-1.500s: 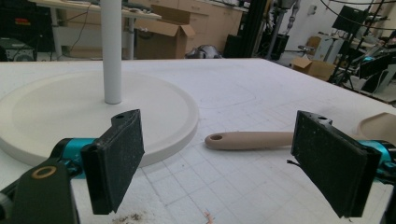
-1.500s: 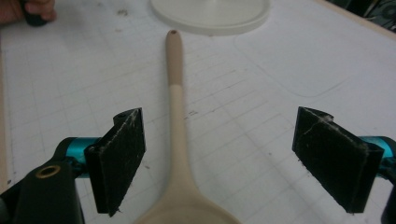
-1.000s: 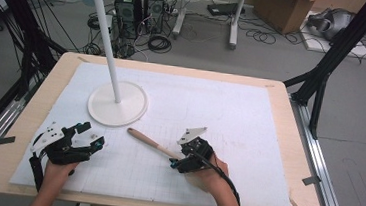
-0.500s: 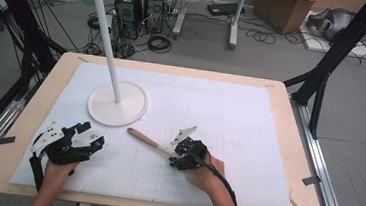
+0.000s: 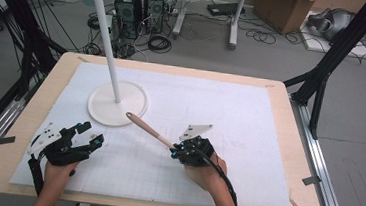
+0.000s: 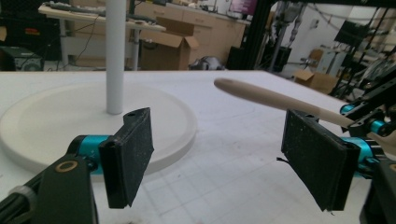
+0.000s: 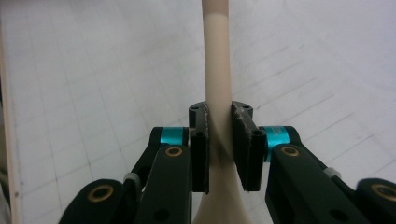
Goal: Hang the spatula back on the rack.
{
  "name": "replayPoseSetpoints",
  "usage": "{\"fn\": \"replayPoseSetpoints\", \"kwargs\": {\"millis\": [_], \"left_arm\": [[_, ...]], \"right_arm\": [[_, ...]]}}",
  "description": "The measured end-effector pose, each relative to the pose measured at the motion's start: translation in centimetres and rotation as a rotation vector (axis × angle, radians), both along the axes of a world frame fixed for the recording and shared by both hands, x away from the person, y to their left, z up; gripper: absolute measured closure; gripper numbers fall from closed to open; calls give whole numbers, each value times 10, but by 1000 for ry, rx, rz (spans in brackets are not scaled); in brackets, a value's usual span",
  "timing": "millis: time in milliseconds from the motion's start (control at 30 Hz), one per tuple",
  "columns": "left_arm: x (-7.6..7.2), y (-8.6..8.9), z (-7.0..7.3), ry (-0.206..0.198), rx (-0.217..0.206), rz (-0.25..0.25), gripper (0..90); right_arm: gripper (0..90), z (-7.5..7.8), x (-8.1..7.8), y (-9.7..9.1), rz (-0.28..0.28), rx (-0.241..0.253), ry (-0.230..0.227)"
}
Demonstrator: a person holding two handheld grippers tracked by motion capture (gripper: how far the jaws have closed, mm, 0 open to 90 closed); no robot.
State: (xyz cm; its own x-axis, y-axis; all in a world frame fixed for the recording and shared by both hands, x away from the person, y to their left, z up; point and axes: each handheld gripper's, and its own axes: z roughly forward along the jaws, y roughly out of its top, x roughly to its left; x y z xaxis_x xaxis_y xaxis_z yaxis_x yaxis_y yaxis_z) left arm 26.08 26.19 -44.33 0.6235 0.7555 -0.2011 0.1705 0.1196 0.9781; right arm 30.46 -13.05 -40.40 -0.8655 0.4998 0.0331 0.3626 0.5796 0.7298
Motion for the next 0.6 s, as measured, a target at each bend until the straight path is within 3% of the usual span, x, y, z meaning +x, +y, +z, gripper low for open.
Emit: {"fn": "replayPoseSetpoints", "kwargs": {"millis": [200, 300, 433, 600], "left_arm": [[5, -18, 14, 33, -18, -89, 330], [11, -34, 24, 46, -31, -137, 335], [24, -59, 36, 77, -14, -182, 292], [32, -83, 54, 67, 9, -249, 297]], "right_arm": [[781, 13, -6, -8, -30, 104, -87], [781, 15, -7, -8, -31, 117, -111], [781, 19, -11, -5, -31, 164, -156], [781, 24, -13, -2, -37, 188, -189]]}}
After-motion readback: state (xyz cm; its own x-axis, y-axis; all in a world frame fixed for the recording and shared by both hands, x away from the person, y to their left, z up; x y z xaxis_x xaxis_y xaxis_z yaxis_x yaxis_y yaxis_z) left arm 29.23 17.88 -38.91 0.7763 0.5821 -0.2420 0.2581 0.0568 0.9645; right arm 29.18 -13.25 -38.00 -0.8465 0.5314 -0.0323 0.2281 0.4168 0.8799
